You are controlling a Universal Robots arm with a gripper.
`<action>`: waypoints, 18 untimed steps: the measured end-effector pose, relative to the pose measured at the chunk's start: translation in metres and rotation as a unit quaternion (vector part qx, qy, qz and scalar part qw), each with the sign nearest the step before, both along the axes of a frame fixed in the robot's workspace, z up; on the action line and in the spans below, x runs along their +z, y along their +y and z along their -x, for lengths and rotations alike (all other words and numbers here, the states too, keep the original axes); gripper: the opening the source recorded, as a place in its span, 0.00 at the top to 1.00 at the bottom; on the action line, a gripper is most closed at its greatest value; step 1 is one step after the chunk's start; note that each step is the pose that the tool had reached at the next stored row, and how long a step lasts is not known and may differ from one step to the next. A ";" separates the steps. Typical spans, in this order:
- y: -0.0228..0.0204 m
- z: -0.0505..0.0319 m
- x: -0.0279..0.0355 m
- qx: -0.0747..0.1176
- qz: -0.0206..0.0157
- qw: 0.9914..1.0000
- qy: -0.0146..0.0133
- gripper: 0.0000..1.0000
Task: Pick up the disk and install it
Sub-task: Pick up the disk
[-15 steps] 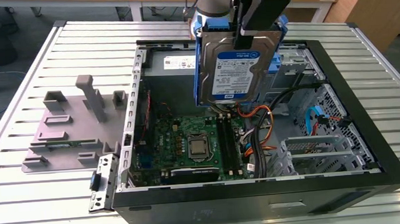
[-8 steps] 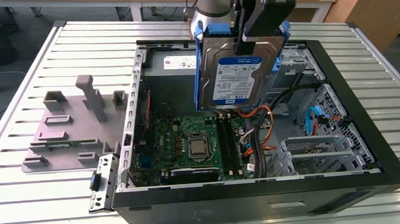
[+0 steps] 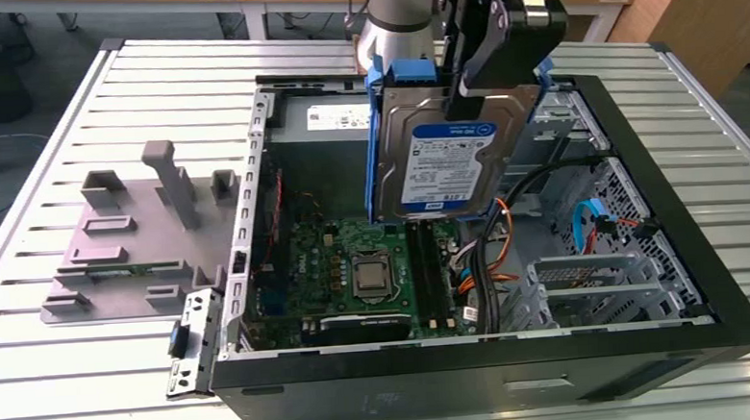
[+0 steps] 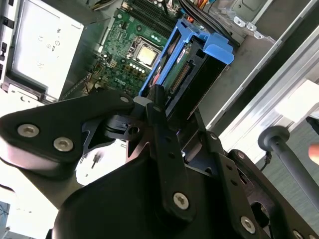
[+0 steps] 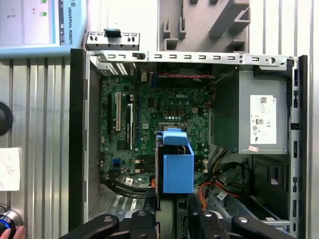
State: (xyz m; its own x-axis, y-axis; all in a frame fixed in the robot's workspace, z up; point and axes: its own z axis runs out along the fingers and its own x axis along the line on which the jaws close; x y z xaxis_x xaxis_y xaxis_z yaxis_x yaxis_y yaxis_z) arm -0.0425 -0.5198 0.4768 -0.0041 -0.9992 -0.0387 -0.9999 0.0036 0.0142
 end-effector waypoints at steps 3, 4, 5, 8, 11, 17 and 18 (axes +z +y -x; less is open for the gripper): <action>-0.0029 -0.0001 0.0000 0.000 0.000 1.000 0.000 0.65; -0.0049 -0.0001 0.0000 0.000 0.000 1.000 0.000 0.65; -0.0072 -0.0001 0.0000 0.000 0.000 1.000 0.000 0.65; -0.0160 -0.0001 0.0000 0.000 0.000 1.000 0.000 0.65; -0.0238 -0.0001 -0.0001 0.000 0.000 1.000 0.000 0.65; -0.0362 -0.0001 -0.0003 0.000 0.000 1.000 0.000 0.65; -0.0387 -0.0001 -0.0004 0.000 0.000 1.000 0.000 0.65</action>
